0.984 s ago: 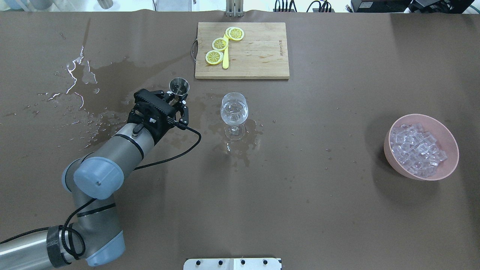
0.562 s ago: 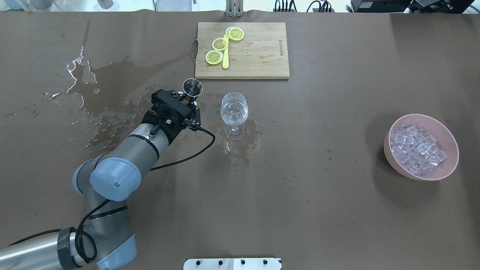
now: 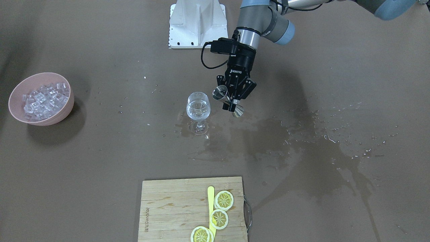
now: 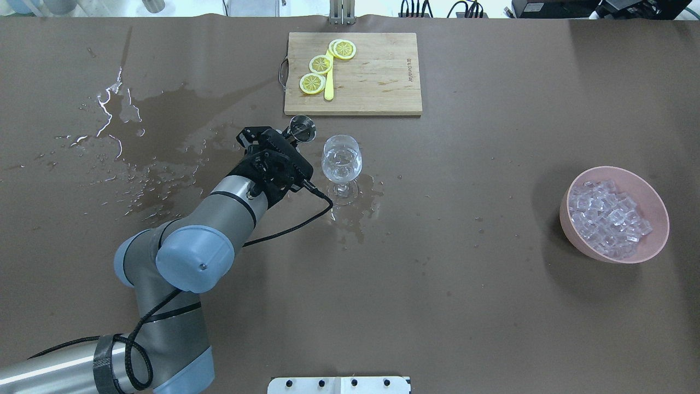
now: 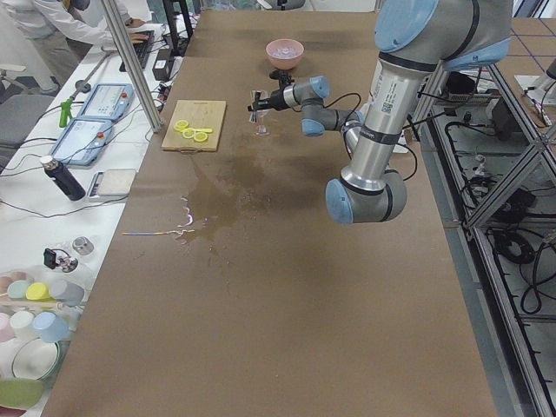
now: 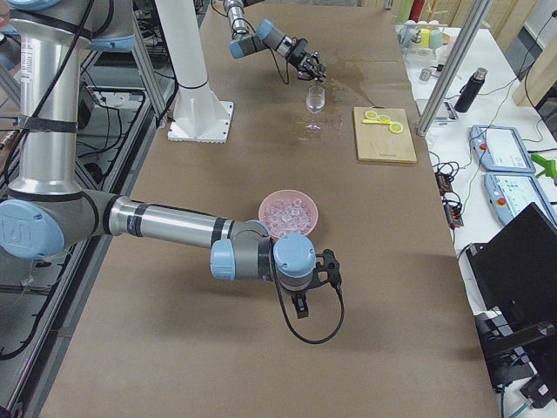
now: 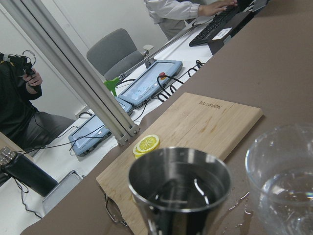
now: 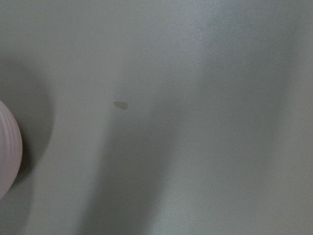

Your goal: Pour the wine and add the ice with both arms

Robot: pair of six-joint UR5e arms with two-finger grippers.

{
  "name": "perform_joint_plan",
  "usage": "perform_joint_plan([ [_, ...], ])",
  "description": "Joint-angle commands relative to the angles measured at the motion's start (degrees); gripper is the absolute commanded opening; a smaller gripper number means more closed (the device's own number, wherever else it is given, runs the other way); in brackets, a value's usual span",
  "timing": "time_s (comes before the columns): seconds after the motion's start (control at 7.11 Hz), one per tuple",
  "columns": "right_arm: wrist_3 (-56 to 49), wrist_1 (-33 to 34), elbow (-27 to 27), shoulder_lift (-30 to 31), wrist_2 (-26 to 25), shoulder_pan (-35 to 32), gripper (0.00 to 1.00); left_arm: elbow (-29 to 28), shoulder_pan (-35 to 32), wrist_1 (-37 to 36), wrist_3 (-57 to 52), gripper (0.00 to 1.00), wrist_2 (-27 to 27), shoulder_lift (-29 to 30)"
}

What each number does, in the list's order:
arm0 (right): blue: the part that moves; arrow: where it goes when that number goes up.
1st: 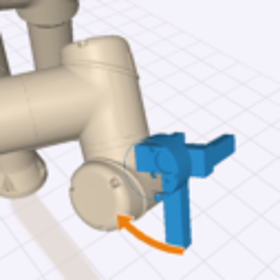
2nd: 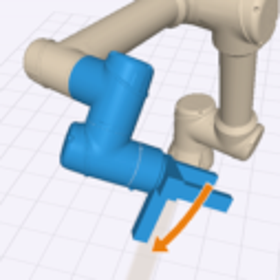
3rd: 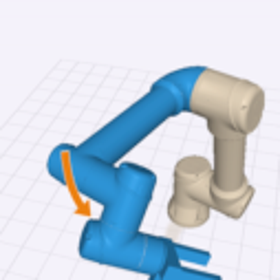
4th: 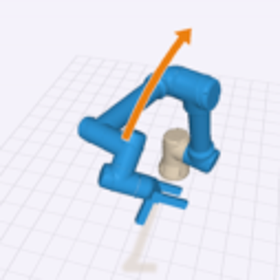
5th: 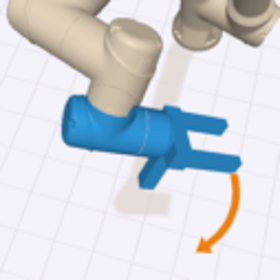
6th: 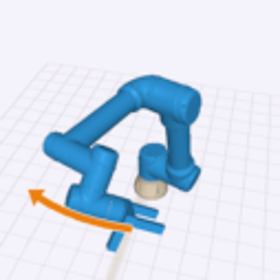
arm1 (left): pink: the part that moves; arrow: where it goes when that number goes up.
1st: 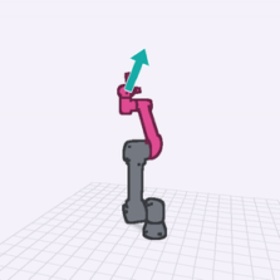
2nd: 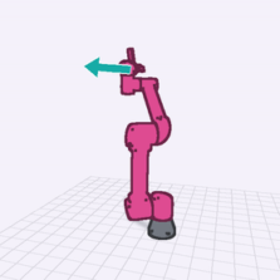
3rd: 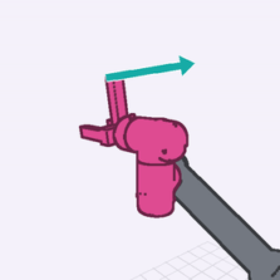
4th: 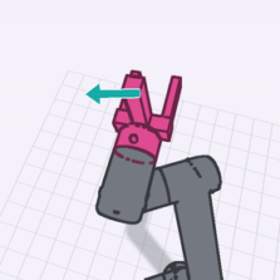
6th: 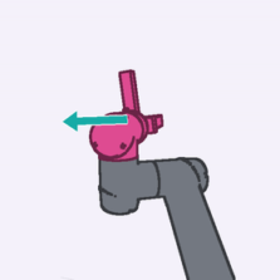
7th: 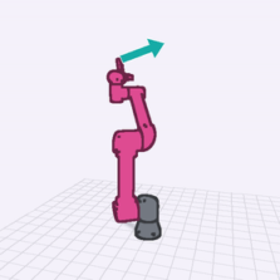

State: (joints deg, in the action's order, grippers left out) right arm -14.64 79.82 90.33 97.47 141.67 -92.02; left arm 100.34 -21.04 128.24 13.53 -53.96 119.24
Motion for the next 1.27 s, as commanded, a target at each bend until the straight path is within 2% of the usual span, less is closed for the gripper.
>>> perform_joint_plan([
  [0.0,0.05,0.07,0.02,0.00,0.01,0.00,1.00,0.03,0.03,-6.05,-2.18,0.00,1.47,3.44],
  [0.56,0.05,0.16,-0.15,0.00,0.01,0.00,1.00,-1.02,0.47,-6.43,-9.81,0.00,1.84,4.42],
  [0.84,-0.04,0.07,-1.12,-0.26,0.01,0.00,1.00,-0.41,0.47,-15.26,-10.98,0.00,2.27,7.39],
  [1.12,-0.04,0.07,-1.12,-0.26,0.01,0.00,1.00,-0.41,0.47,-15.57,-16.57,0.00,3.85,7.32],
])
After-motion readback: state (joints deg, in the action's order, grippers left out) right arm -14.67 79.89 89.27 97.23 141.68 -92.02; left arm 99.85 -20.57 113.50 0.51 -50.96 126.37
